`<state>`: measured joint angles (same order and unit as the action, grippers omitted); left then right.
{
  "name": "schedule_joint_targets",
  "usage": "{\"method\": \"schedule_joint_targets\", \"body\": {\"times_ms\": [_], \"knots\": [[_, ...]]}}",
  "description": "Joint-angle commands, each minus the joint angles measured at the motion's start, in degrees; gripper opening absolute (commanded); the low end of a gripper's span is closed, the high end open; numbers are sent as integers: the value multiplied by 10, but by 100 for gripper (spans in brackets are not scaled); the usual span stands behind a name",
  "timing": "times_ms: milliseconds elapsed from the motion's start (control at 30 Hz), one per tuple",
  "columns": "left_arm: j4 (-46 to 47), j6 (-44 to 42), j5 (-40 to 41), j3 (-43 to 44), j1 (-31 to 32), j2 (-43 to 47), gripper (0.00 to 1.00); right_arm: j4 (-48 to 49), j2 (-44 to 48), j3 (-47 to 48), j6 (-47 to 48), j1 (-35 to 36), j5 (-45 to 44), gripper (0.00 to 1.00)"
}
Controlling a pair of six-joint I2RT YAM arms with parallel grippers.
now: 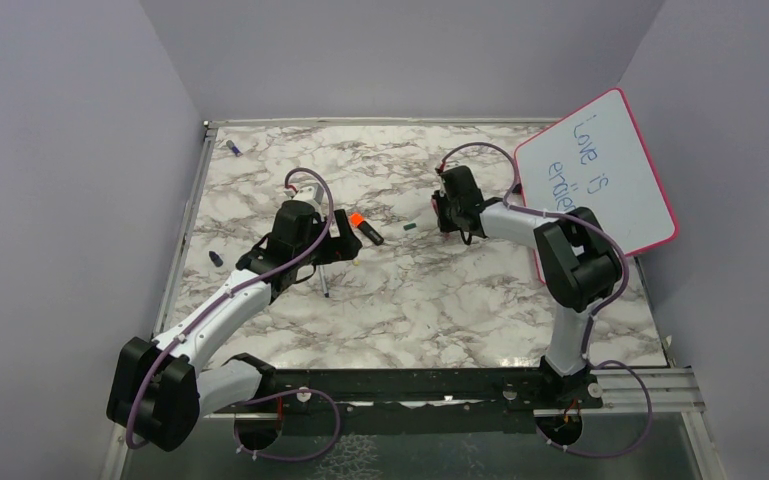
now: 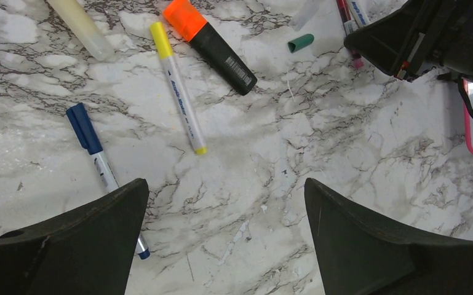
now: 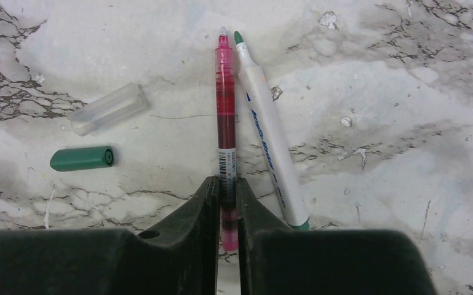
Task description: Insert the pens into the pen caps
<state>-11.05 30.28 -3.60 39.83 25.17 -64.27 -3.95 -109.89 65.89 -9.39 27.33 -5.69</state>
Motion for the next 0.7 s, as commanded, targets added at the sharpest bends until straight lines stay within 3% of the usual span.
{"method": "schedule_joint_targets", "body": {"times_ms": [0, 233, 500, 667], "knots": [[18, -9, -21, 7, -3, 1, 95, -39, -32, -1, 5, 11, 7, 16], [24, -10, -36, 1, -3, 11, 94, -19, 3, -24, -16, 11, 46, 7], [44, -1, -65, -8, -3, 31, 94, 8, 92, -65, -45, 12, 77, 4], [100, 48, -120, -25, -2, 47, 94, 25, 163, -95, -83, 12, 119, 3]]}}
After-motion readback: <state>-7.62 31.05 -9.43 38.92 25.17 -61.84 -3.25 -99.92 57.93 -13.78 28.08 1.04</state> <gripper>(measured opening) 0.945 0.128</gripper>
